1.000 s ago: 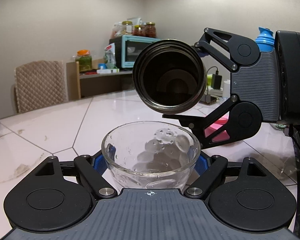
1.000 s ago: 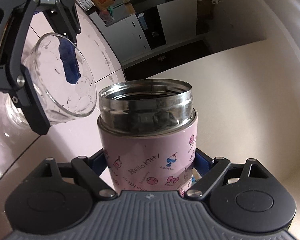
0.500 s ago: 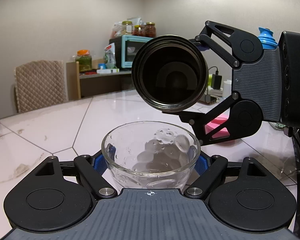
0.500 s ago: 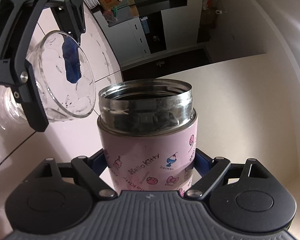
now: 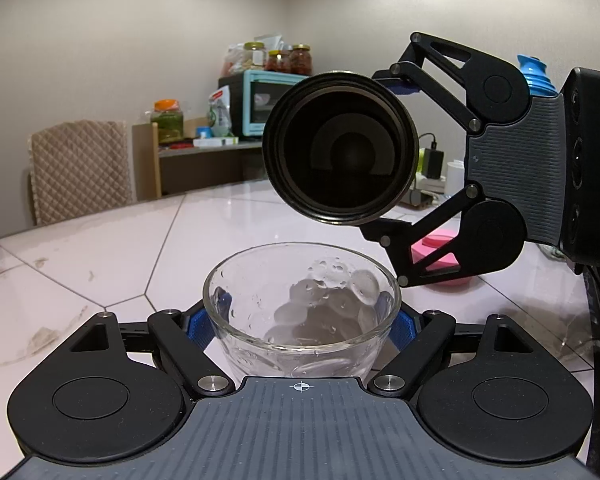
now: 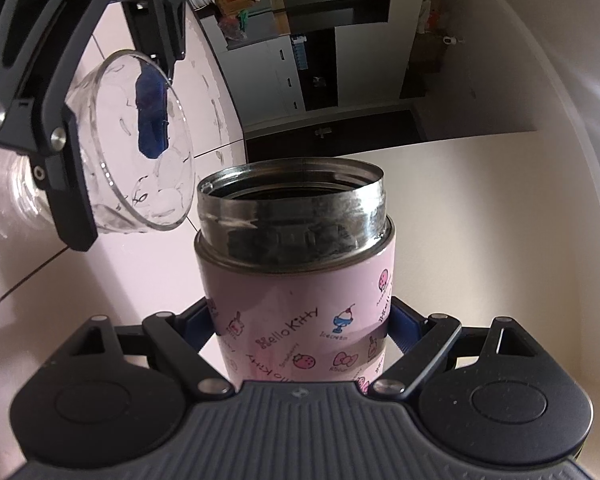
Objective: Unscrew bottle cap and pour
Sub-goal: 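Hold the thermos tilted with the right gripper, pouring water into the glass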
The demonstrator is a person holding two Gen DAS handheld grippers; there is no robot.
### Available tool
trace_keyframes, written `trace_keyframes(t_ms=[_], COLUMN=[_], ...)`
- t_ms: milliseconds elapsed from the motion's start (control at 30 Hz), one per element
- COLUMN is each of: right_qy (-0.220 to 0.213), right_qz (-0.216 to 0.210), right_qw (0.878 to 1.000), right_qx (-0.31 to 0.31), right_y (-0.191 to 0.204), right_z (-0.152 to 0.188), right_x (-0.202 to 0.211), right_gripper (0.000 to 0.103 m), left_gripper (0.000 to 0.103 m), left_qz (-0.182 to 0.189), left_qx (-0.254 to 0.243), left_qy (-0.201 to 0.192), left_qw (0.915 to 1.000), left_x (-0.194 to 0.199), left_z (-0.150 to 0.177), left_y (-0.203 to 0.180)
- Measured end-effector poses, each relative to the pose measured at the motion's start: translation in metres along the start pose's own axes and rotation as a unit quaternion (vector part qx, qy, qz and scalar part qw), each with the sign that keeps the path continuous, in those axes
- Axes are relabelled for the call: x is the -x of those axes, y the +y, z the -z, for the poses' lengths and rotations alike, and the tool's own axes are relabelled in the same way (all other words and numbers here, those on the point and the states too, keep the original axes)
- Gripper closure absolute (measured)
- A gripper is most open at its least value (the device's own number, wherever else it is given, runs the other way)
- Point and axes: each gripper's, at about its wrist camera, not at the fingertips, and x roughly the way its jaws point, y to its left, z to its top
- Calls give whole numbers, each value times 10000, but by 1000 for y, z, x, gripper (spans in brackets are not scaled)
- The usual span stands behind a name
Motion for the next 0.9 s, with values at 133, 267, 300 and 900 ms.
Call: trace_keyframes(t_ms=[133, 267, 300, 900], right_qy=[-3, -21, -23, -8], right_qz=[21, 37, 40, 122], right_qw=[10000, 9999, 9999, 9993], right_qx=[56, 129, 157, 365], right_y=[1, 1, 1, 1], right_z=[0, 0, 0, 0], right_x=[5, 8, 9, 18], right_gripper=[15, 15, 15, 15], left_gripper=[16, 16, 16, 16], left_qz=[1, 0, 0, 0], left_qx=[0, 1, 1, -1], left_qy=[0, 1, 1, 2], left_qw=[10000, 10000, 10000, 10000], left_x=[0, 0, -1, -1], left_z=[0, 0, 0, -1], left_y=[0, -1, -1, -1])
